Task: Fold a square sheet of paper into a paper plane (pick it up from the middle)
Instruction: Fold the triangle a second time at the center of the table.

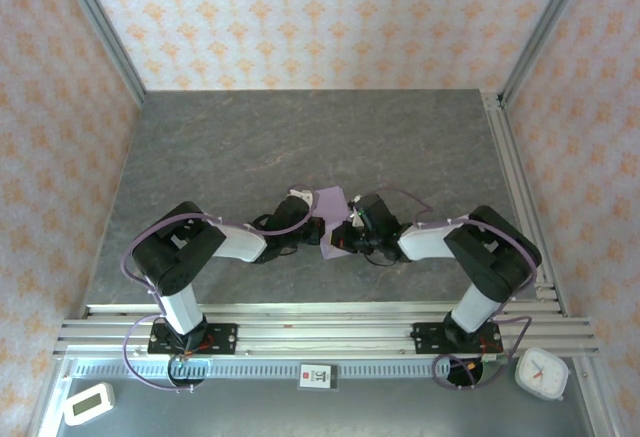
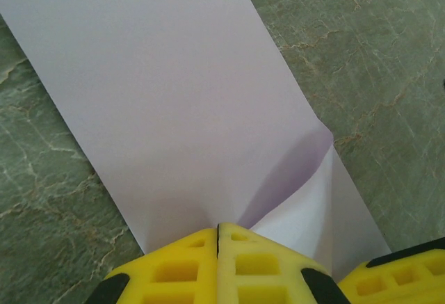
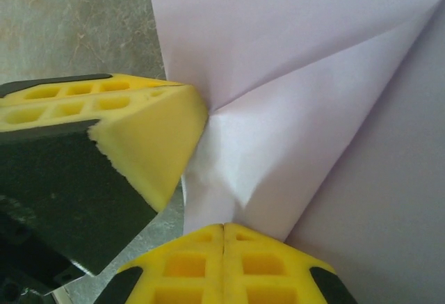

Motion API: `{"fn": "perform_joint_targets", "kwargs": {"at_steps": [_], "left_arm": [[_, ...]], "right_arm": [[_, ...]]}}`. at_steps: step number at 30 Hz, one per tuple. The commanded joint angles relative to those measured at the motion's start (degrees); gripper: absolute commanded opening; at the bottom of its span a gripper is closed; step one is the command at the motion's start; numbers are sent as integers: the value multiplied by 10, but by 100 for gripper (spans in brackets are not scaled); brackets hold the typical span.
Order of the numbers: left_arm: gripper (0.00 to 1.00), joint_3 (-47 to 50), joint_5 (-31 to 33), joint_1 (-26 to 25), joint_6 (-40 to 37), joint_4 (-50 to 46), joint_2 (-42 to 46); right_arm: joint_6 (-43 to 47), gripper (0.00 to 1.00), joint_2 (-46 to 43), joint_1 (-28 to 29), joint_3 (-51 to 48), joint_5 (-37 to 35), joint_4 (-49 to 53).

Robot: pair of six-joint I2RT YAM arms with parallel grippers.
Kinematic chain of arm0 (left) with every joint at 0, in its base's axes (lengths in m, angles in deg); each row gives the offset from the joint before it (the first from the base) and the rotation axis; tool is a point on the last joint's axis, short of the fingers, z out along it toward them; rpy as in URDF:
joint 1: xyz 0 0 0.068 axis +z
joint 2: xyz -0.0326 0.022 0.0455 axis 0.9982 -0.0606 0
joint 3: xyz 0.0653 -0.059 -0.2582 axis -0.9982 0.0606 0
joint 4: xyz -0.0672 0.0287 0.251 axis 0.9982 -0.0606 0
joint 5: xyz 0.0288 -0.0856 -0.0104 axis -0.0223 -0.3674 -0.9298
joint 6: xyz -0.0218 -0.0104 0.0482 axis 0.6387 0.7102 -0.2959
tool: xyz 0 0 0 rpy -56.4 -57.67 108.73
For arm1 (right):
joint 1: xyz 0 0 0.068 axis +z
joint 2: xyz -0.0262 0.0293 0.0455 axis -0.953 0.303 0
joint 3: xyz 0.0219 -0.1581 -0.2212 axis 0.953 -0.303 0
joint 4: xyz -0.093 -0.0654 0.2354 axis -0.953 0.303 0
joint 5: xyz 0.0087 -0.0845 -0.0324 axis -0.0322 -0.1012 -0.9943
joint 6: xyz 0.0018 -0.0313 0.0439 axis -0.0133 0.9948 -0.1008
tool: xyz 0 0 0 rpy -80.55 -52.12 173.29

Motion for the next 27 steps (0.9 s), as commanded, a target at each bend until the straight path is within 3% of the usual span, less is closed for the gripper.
{"fn": "perform_joint_targets", "kwargs": {"at_steps": [1,11,27], "left_arm": [[0,-2,24,0,-13,-34,-12],[0,-22,22,0,-28,-57,5],[0,-40,39,-1,-53,-94,35]], "right_arm": [[6,0,-43,4,3,-9,7],[46,0,-39,-61,50,-34,56],[70,0,67,-80,83,-15,46]]}}
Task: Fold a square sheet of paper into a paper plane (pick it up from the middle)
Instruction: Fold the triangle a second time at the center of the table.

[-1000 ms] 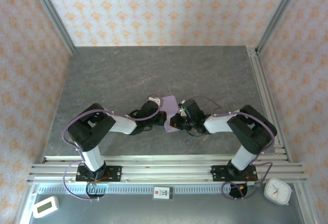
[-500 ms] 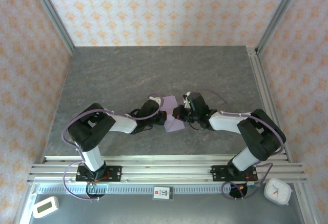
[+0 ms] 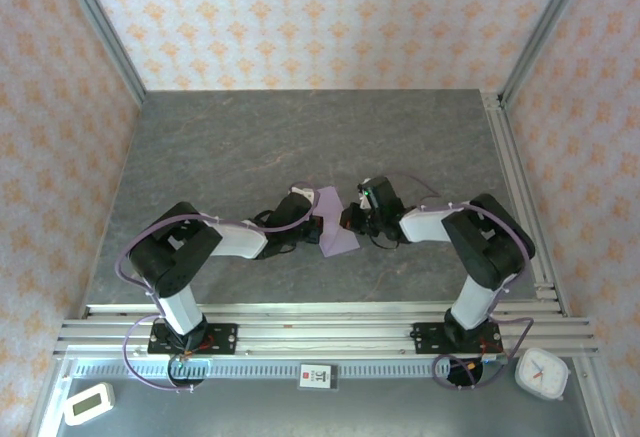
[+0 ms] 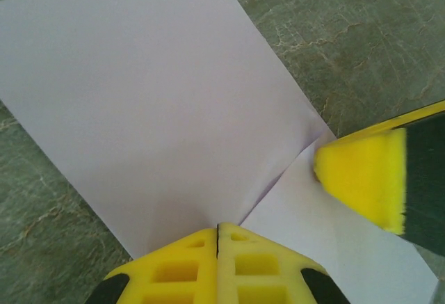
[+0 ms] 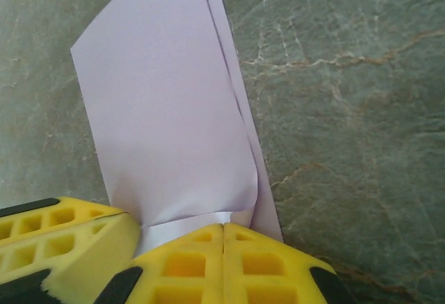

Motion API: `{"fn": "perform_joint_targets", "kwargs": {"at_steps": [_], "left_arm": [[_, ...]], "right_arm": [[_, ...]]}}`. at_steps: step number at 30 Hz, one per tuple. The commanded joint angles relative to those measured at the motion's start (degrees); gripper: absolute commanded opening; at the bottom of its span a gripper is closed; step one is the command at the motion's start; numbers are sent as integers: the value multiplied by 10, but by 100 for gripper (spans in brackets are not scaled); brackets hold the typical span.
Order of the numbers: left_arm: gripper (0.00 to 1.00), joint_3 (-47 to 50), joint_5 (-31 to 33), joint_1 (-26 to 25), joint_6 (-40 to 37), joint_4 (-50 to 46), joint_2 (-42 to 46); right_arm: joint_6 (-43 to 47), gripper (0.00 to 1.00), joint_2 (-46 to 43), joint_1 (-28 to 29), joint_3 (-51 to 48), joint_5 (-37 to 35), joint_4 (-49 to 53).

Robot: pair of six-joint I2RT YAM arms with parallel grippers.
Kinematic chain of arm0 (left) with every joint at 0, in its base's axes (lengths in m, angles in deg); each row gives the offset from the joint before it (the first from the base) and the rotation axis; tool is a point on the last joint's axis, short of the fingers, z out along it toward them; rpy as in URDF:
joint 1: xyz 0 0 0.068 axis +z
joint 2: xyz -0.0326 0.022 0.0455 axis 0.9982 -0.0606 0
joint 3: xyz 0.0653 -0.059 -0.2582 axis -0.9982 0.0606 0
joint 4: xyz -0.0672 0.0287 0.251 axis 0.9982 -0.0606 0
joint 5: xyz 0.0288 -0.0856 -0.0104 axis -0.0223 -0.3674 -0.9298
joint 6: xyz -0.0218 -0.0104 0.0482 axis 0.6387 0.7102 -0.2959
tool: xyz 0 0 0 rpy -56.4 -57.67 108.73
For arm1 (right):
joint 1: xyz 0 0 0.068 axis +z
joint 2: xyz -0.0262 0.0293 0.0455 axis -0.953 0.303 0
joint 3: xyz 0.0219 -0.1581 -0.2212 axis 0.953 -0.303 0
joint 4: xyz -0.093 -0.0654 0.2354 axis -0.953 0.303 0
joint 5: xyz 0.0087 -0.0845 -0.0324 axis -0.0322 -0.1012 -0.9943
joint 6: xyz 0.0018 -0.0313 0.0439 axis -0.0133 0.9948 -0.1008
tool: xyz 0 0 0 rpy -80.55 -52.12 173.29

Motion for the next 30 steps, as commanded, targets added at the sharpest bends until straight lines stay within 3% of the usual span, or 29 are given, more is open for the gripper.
{"fn": "perform_joint_targets", "kwargs": {"at_steps": [1,19,30], "left_arm": [[0,-15,21,0,-18,-24,24],[0,-11,67,0,-18,-22,13],[0,21,42,-1,-1,13,-8]], "right_arm": [[15,0,17,-3,12,-1,-1],[9,0,18,-2,-20,9,-20],[11,0,-6,-3,-10,18,-8]]}}
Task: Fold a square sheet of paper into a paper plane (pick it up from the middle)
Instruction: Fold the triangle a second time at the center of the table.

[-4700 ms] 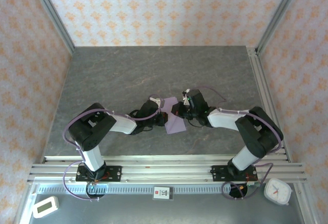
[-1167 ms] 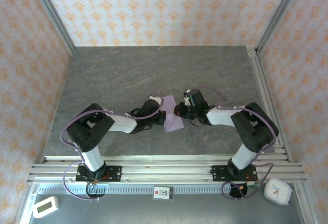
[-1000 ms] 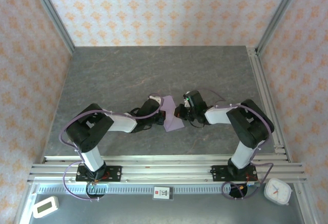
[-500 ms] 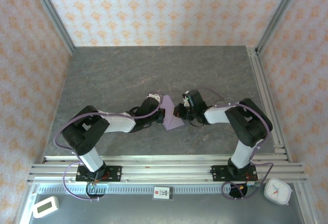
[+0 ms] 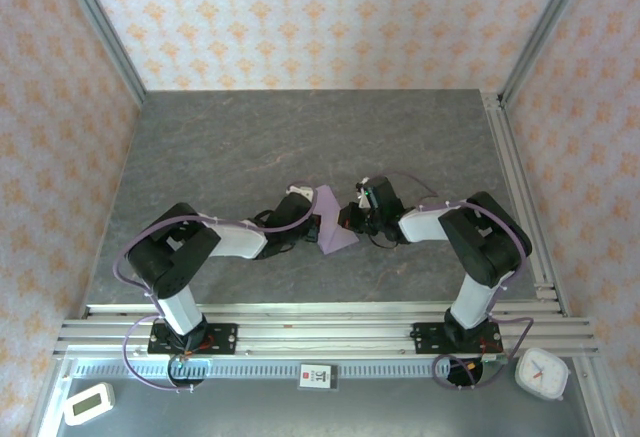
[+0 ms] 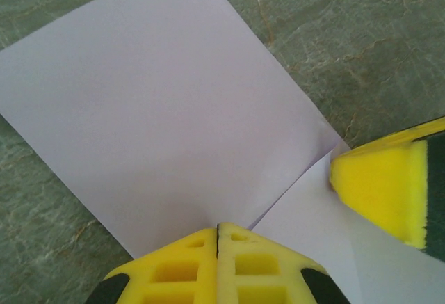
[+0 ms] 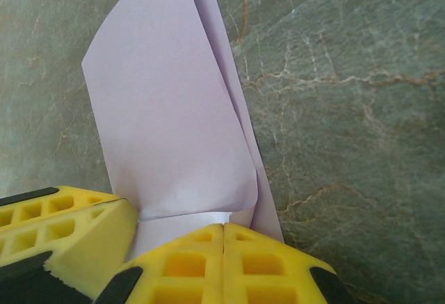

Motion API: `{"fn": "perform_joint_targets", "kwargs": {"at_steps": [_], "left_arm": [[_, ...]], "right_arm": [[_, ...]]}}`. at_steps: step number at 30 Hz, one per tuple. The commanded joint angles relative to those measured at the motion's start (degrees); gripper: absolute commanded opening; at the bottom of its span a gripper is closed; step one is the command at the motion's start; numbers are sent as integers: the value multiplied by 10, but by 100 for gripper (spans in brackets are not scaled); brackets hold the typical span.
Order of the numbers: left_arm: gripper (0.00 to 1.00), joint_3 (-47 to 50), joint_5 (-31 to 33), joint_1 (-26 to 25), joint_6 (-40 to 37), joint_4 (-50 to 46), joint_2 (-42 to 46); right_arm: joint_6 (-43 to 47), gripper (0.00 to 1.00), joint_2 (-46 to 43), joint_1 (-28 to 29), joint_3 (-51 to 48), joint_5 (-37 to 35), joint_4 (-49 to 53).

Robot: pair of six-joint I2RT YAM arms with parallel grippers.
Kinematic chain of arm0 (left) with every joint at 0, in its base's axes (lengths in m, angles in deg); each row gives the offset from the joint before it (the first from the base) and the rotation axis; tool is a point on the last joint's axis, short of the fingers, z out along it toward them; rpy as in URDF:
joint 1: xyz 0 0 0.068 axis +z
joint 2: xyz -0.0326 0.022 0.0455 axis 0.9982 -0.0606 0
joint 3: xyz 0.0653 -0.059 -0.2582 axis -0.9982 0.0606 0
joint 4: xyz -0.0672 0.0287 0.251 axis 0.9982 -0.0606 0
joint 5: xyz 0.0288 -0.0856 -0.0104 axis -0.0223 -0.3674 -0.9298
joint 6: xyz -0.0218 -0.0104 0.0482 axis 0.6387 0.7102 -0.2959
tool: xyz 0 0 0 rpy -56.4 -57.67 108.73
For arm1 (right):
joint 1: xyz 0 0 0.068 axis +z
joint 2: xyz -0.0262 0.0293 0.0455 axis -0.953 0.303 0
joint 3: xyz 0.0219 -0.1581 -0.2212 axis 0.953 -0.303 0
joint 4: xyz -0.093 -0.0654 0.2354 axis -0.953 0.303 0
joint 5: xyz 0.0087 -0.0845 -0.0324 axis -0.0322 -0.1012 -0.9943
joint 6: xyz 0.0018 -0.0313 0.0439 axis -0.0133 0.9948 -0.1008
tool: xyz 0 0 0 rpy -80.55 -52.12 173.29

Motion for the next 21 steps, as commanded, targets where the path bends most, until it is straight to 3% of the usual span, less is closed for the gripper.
{"fn": "perform_joint_targets", "kwargs": {"at_steps": [1,13,21], "left_arm": [[0,18,0,-1,7,18,-13],[0,30,-1,-2,11,29,-19],[0,26,-3,-3,11,29,-22]], "right_arm": [[6,0,-21,-2,0,4,30],[-17,0,-98,19,-24,14,32],[-38,0,-89,62,-43,7,4]]}}
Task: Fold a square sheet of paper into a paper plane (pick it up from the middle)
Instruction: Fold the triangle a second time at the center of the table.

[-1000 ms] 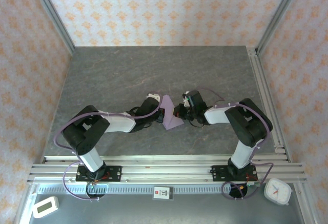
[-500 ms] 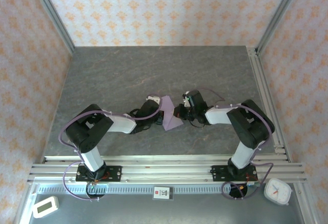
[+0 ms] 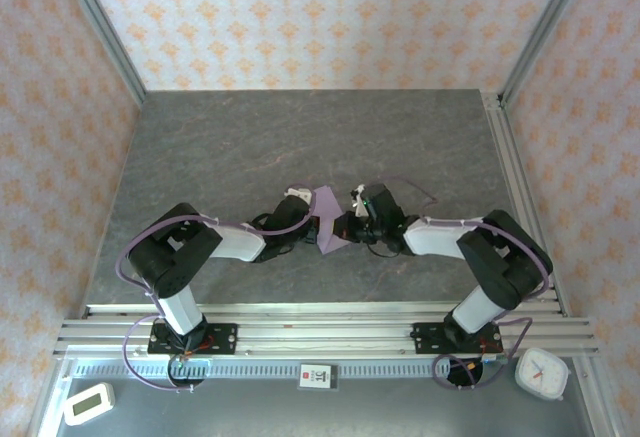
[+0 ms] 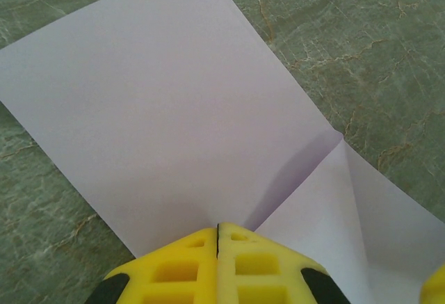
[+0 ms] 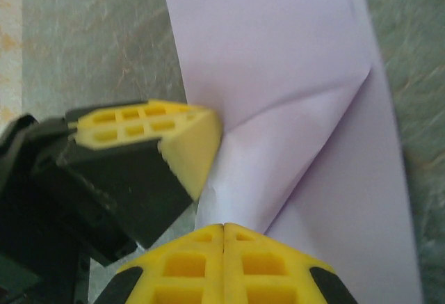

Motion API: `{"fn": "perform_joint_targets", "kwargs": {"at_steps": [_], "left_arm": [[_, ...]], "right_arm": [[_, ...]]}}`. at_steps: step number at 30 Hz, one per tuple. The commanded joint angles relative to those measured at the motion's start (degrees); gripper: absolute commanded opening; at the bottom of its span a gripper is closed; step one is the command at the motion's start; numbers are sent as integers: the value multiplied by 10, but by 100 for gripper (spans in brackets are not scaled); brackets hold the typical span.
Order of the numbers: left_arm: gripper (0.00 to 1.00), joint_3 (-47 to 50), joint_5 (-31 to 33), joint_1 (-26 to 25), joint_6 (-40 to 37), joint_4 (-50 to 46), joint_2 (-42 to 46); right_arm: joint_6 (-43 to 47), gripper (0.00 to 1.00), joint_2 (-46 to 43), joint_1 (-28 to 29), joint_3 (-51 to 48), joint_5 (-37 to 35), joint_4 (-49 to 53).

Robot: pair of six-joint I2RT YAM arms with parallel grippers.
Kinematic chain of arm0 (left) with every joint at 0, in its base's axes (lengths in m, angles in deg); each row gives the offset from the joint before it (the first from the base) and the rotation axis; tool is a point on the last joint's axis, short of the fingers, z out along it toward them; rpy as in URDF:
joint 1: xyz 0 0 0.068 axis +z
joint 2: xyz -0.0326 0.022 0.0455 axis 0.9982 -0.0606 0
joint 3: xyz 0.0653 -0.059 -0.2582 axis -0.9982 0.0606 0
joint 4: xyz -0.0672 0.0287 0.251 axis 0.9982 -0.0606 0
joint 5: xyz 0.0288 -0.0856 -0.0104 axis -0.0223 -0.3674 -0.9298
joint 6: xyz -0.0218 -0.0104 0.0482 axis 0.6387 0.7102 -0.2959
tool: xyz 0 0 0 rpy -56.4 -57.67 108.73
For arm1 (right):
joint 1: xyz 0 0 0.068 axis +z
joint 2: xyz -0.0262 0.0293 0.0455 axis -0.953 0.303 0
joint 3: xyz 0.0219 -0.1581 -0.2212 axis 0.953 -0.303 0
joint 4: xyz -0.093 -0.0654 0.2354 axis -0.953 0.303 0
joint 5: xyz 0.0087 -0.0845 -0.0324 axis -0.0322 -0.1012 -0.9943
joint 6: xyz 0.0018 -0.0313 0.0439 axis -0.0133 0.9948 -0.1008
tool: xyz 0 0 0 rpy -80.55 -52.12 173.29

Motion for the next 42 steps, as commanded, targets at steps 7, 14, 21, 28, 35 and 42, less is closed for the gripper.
{"fn": "perform_joint_targets", "kwargs": {"at_steps": [7,14,21,28,35,42], "left_arm": [[0,9,1,-4,6,-12,-19],[0,7,-1,-4,5,-14,-17],[0,-12,8,-4,7,-43,8],[42,-21,34,-3,9,-81,80],[8,30,-49,-16,51,-23,129],[0,58,-60,-78,56,7,141]], "right_arm": [[-9,0,34,13,6,1,-33],[-2,0,61,14,1,2,-32],[-5,0,71,14,-21,-2,-40],[-14,0,77,14,-42,-4,-60],[-22,0,78,14,-49,-3,-73],[-29,0,77,14,-55,0,-81]]}}
